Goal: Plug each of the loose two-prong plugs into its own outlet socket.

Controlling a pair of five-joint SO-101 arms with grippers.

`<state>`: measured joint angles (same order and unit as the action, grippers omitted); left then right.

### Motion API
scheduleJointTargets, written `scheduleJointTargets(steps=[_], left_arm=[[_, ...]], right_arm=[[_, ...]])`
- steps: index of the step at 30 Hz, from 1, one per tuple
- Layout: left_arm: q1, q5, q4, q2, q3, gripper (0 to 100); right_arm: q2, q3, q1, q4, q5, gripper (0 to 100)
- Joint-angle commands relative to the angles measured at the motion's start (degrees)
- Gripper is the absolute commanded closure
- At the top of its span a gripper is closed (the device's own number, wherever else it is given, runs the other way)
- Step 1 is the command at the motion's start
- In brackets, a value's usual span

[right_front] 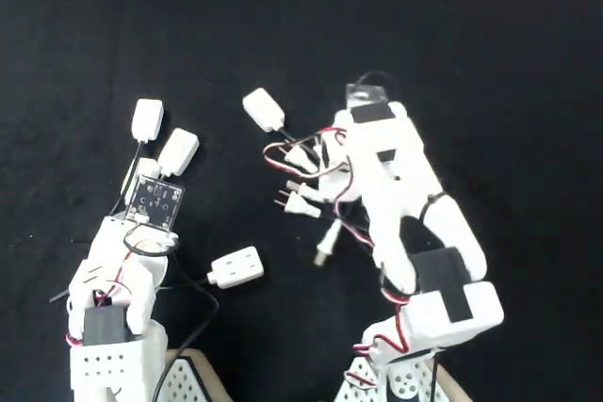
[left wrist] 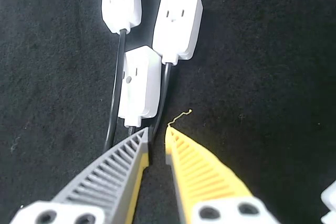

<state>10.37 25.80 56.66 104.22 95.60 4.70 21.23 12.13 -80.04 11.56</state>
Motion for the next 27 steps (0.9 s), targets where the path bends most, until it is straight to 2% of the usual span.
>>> scheduleJointTargets(steps=[1, 5, 10, 12, 18, 27], left_arm=[[0.22, 0.35, -0.79, 0.26, -0.4, 93], [0.22, 0.35, -0.79, 0.26, -0.4, 93], [0.22, 0.35, -0.88, 0.26, -0.4, 93], [0.22, 0.35, -0.88, 0.26, -0.4, 93], [0.22, 0.35, -1.05, 0.26, -0.13, 93], [0.22, 0.44, -1.14, 0.26, 0.04, 93]], right_arm=[[-1.89, -2.51, -0.09, -0.26, -15.91, 97.0], [2.59, -6.02, 2.37, -0.09, -25.67, 96.9], [12.18, -10.77, 7.47, -0.62, -30.86, 96.8], [14.73, -11.38, 8.7, -2.37, -32.44, 93.7], [13.93, -19.03, 9.41, -14.51, -32.88, 79.0], [13.67, -22.37, 9.67, -20.04, -33.41, 77.9]])
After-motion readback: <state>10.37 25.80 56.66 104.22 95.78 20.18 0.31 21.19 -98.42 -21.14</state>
